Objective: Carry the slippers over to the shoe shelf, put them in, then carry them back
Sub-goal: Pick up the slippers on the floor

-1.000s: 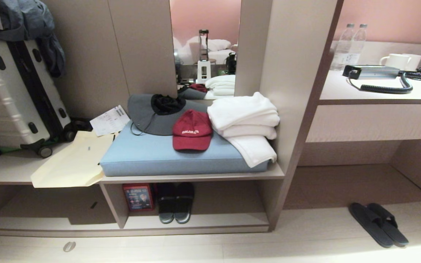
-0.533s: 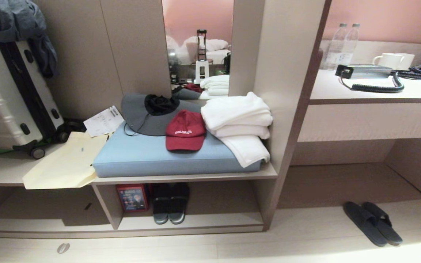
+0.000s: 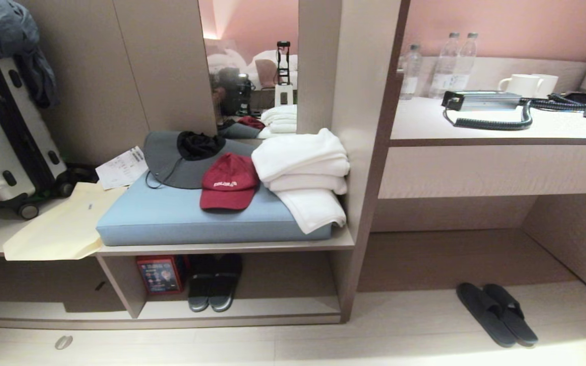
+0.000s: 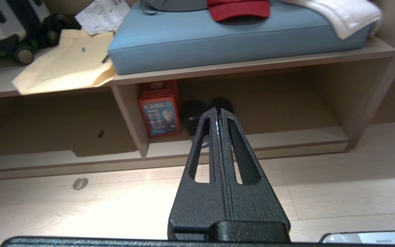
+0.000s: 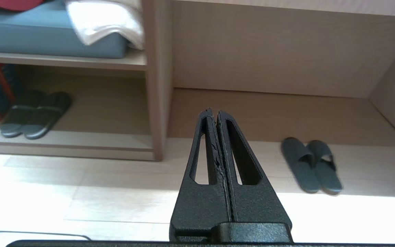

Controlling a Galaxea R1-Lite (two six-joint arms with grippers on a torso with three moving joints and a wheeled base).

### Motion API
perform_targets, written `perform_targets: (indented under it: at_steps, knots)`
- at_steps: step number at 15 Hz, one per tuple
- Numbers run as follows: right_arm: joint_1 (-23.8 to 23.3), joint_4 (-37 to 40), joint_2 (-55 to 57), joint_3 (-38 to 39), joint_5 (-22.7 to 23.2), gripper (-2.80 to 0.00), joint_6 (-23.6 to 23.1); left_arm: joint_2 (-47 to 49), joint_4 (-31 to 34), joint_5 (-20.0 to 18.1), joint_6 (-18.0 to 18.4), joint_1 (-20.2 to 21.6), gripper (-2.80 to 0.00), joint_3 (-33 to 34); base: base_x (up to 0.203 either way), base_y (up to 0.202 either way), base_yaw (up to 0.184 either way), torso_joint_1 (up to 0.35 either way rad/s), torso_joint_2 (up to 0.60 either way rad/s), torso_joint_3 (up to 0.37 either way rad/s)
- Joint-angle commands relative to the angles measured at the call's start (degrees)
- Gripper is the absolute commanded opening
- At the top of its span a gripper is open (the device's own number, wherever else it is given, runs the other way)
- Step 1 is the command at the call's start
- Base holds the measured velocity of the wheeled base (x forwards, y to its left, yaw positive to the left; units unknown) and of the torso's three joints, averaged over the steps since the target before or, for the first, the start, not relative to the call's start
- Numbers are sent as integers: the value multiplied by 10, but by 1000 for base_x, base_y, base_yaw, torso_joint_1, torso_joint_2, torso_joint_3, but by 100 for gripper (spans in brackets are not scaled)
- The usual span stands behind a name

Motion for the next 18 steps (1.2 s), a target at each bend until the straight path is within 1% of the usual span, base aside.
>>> perform_targets:
  at_steps: [1,18]
  knots:
    - [0,0,0,0,0,-280,0,0,0,0,0,1,-280,0,0,-199,7,2,3,7]
    - [0,0,0,0,-1,-280,-1,0,-1,1,0,0,-280,0,0,-197,2,1,3,1]
